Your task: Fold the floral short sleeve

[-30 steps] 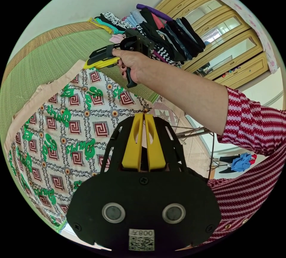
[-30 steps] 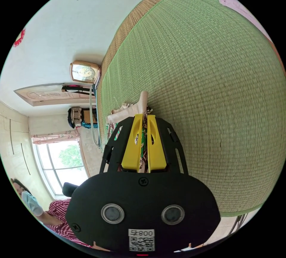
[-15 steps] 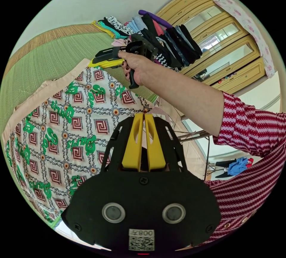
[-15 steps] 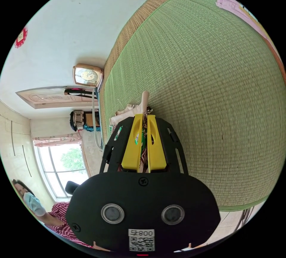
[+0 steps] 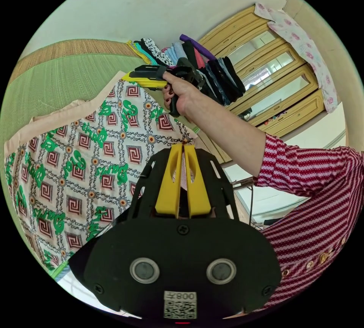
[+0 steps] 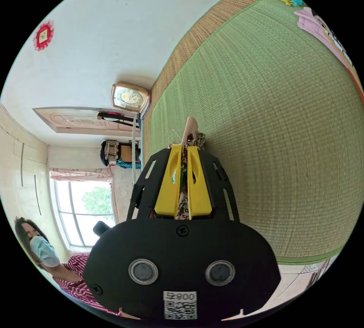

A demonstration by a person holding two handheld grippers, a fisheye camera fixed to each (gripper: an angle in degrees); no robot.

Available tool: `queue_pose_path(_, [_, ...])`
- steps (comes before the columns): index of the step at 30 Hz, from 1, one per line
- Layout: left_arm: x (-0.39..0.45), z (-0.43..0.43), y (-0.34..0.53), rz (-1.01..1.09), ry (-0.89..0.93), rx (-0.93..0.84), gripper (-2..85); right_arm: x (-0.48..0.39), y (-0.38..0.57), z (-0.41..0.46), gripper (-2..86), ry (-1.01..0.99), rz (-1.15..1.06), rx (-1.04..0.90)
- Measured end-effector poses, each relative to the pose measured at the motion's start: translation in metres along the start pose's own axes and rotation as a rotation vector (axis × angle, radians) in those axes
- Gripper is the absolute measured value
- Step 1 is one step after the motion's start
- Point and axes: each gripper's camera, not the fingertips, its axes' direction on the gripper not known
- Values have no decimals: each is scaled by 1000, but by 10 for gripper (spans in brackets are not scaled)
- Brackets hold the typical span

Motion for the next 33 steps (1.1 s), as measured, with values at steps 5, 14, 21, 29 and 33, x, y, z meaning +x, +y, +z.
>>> queue_pose_path(5, [-31, -74, 40, -57, -3, 98, 7, -49, 4, 7, 20, -45, -46, 26])
queue_pose_path(14, [-102, -190, 123, -244, -18, 245, 6, -145, 10, 65, 21, -71, -121, 14])
queue_pose_path(21, [-158, -260, 181, -386, -17, 348, 6, -231, 7, 136, 22, -18, -199, -64])
queue_pose_path(29, [-223, -323, 233, -518, -11, 413, 5, -298, -1, 215, 21, 84, -232, -162])
queue_pose_path(33, [-248, -342, 250, -569, 6, 428, 6, -322, -7, 250, 21, 122, -226, -206])
